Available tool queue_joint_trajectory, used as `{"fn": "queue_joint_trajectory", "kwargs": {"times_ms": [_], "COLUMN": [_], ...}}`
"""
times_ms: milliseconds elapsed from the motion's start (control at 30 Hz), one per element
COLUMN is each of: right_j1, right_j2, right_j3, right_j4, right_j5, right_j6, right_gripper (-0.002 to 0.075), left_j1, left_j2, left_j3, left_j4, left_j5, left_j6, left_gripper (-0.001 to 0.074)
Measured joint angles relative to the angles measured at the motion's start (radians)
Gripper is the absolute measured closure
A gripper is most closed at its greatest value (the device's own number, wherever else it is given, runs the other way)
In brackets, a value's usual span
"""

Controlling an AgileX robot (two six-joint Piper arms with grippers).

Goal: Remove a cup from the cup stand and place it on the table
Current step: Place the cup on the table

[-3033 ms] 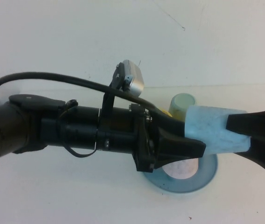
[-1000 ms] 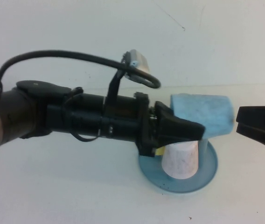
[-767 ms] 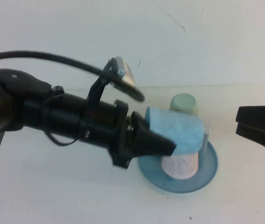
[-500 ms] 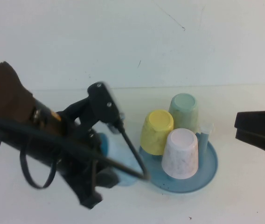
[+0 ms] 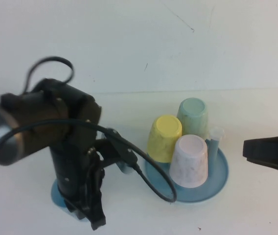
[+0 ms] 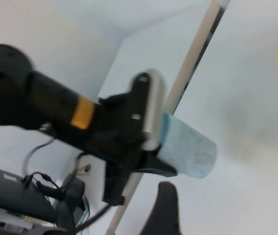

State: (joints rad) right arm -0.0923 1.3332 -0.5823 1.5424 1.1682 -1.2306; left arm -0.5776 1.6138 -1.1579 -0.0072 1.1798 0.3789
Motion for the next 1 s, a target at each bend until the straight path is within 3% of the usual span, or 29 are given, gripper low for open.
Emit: {"fn": "queue_joint_trajectory", "kwargs": {"times_ms": [300, 1000], "right_j1": [0.000, 0.000], "right_j2": [0.000, 0.000], "right_j3": [0.000, 0.000], "right_j4": [-0.031, -0.038], "right_j5": [0.000, 0.000], "right_j6": [-0.008, -0.026], "right_gripper": [0.0128, 0.0140], "left_j1": [-0.002, -0.004], "left_j2": [0.192, 0.262], "left_j3": [-0.050, -0.170], "left_j4": [0.024, -0.024], "left_j5": [-0.014, -0.031], "left_j6": [-0.002, 0.065], "left_gripper": [0.0719, 0.0711]}}
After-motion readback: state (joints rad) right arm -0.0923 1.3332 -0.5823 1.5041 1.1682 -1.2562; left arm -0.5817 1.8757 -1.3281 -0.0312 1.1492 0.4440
